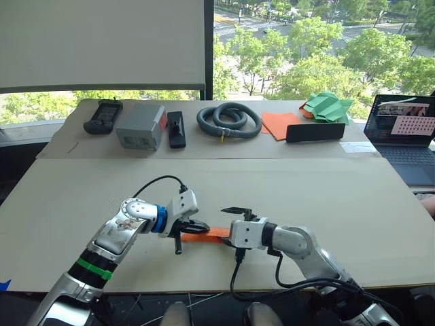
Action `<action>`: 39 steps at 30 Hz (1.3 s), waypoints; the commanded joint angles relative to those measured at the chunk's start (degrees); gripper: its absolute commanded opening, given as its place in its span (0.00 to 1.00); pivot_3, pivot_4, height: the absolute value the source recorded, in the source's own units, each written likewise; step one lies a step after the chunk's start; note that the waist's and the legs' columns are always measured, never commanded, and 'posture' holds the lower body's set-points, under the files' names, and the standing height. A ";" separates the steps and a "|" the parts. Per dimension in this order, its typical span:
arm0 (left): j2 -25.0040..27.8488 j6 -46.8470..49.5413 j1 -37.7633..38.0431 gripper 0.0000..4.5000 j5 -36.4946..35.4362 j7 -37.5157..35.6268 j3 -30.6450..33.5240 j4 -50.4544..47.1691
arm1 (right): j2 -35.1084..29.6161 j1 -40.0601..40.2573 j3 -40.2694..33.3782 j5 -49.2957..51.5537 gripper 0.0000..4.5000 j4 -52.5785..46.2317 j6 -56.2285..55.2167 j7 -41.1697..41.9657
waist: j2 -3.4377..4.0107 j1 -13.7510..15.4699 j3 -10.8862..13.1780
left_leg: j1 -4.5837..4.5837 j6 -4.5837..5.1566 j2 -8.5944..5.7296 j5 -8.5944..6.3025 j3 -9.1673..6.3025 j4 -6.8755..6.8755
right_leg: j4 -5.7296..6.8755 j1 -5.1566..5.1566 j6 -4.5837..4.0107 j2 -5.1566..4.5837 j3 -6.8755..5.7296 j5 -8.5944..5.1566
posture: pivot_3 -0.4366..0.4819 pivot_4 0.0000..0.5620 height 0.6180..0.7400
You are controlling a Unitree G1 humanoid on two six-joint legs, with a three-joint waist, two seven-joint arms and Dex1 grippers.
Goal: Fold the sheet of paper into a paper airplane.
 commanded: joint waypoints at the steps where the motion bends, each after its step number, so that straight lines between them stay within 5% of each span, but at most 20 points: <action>1: 0.17 -1.81 0.30 0.00 0.73 -0.37 -0.05 -0.16 | -1.10 1.63 -0.61 5.65 0.82 -7.86 7.01 5.54 | 0.02 0.07 0.01 | -0.05 0.04 0.00 0.03 -0.01 -0.01 | 0.03 0.02 0.00 0.01 0.00 0.00 | 0.48 0.27 0.70; 10: -0.64 -3.37 1.91 0.00 2.77 -0.11 -2.20 0.69 | 4.08 -1.19 -7.18 16.48 0.82 -14.41 27.05 3.60 | 0.03 0.16 0.01 | -0.08 -0.31 0.00 -0.19 -0.02 0.00 | 0.01 -0.29 0.00 0.00 -0.01 0.00 | 0.48 0.27 0.70; 20: -2.07 -4.09 1.66 0.00 3.69 1.04 -2.22 2.53 | 2.62 -4.93 -3.75 13.00 0.02 -5.77 29.24 0.41 | 0.08 0.66 -0.02 | -0.08 -0.31 -0.01 -0.19 0.01 0.01 | -0.02 -0.27 0.00 -0.02 -0.01 0.00 | 0.48 0.27 0.70; 39: -4.16 -5.70 1.24 0.00 5.89 2.80 -3.16 5.15 | -0.45 -5.98 0.21 10.32 0.01 1.19 33.98 1.37 | 0.17 0.94 -0.12 | -0.03 -0.32 -0.02 -0.19 0.00 0.03 | -0.03 -0.18 0.00 -0.02 -0.02 0.00 | 0.48 0.27 0.70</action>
